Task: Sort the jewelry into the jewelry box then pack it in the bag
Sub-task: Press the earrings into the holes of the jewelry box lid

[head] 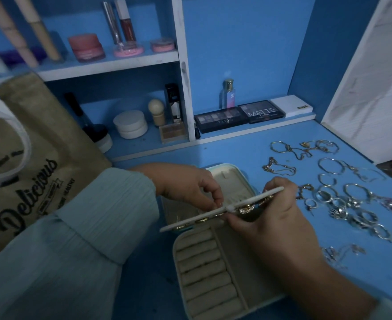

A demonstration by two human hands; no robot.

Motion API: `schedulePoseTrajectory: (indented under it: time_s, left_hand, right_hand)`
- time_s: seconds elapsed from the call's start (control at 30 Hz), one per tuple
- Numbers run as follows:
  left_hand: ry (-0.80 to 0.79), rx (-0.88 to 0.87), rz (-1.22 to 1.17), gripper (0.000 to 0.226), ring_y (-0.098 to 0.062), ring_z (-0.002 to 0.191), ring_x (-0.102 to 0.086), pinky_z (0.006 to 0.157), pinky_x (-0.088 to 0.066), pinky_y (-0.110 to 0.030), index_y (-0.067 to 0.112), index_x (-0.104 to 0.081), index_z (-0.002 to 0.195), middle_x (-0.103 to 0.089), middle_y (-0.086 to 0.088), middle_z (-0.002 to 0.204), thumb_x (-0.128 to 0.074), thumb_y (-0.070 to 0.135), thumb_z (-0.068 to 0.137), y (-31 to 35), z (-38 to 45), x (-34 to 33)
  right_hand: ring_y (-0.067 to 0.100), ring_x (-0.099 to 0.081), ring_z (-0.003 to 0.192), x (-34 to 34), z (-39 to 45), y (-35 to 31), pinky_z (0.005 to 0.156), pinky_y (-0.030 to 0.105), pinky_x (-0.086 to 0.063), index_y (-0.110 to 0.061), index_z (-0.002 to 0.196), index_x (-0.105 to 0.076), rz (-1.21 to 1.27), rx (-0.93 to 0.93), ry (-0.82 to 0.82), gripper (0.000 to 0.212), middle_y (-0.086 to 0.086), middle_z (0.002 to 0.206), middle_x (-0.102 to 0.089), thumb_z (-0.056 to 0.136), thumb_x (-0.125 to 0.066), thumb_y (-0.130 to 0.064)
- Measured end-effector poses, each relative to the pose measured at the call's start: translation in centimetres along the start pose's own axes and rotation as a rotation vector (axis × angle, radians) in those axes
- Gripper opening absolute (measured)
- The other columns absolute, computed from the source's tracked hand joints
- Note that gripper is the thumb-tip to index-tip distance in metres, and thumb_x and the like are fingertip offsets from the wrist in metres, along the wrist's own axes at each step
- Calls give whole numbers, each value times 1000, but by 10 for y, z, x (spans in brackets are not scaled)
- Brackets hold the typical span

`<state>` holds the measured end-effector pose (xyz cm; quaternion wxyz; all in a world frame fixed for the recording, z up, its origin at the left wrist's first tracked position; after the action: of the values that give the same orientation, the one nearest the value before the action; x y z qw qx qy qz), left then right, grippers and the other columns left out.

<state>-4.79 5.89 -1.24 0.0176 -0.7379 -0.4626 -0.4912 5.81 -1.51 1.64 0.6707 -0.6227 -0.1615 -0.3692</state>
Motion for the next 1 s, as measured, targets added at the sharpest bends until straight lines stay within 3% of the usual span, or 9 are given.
schedulePoseTrajectory:
  time_s: [0.1,0.2,0.27,0.4,0.5,0.63,0.7,0.83,1.0]
  left_hand:
    - [43,41,-46,14,-4,88,-48,90,-44,-34,31,-65,99,-51,13,92,-61,34,86,-3,-3,4]
    - [89,83,-95,9,9,68,-49,70,-40,-19,39,-62,86,-56,19,81,-59,31,88,-4,-9,7]
    - [125,132,-125,12,12,71,-52,73,-40,-16,41,-60,83,-59,23,82,-57,32,90,-7,-16,10]
    - [227,269,-141,20,-3,81,-60,78,-43,-16,28,-67,98,-67,13,93,-49,36,94,-24,-38,21]
    - [300,372,-237,39,-20,86,-64,84,-48,-29,12,-66,107,-70,-5,98,-43,41,94,-42,-60,25]
    - [512,427,-576,34,-6,44,-53,46,-43,-16,13,-62,75,-60,4,51,-43,30,97,-59,-84,20]
    - [632,463,-738,32,-1,39,-54,39,-40,-13,14,-60,75,-60,6,46,-44,30,97,-70,-91,11]
    - [860,493,-1041,31,-6,48,-62,42,-46,-14,14,-60,77,-65,2,54,-46,33,97,-82,-109,-7]
    - [1007,482,-1133,25,-9,62,-57,59,-47,-19,15,-60,81,-64,-1,71,-43,20,97,-73,-114,-21]
  right_hand:
    - [15,-57,94,2,0,-1,64,26,-33,-42,84,-6,-11,1,3,74,-9,97,-46,59,-74,-58]
    - [16,-57,96,2,1,-2,68,27,-39,-42,80,-6,-9,-1,-22,74,-10,97,-44,60,-76,-55]
    - [15,-58,96,2,3,-2,68,26,-39,-42,90,-11,-4,2,-41,73,-11,98,-47,60,-76,-54]
    - [16,-54,108,-1,12,-4,76,28,-40,-27,119,-25,-67,19,-135,81,-7,117,-48,62,-78,-50]
    - [17,-51,110,-4,23,-11,85,33,-43,-23,115,-29,-111,46,-202,78,-4,120,-46,61,-79,-49]
    - [10,-43,95,-11,34,-17,78,27,-37,-27,102,-28,-106,57,-312,62,-8,107,-41,68,-77,-45]
    - [10,-41,91,-13,39,-15,74,26,-33,-25,101,-31,-120,67,-340,51,-7,102,-39,75,-72,-41]
    - [9,-46,76,-17,46,-10,57,23,-30,-18,82,-43,-111,94,-318,25,0,94,-48,83,-65,-31]
    - [19,-50,80,-23,50,1,53,19,-30,-9,86,-52,-154,122,-235,10,9,101,-54,91,-46,-15]
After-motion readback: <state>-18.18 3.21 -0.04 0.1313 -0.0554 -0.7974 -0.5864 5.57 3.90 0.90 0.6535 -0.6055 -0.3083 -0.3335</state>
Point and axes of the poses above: each hand's wrist, its own z-axis towards the middle knuckle, its own x-axis out of the back of the hand, y = z × x, the point moved 10 cm from there along z, towards the middle knuckle
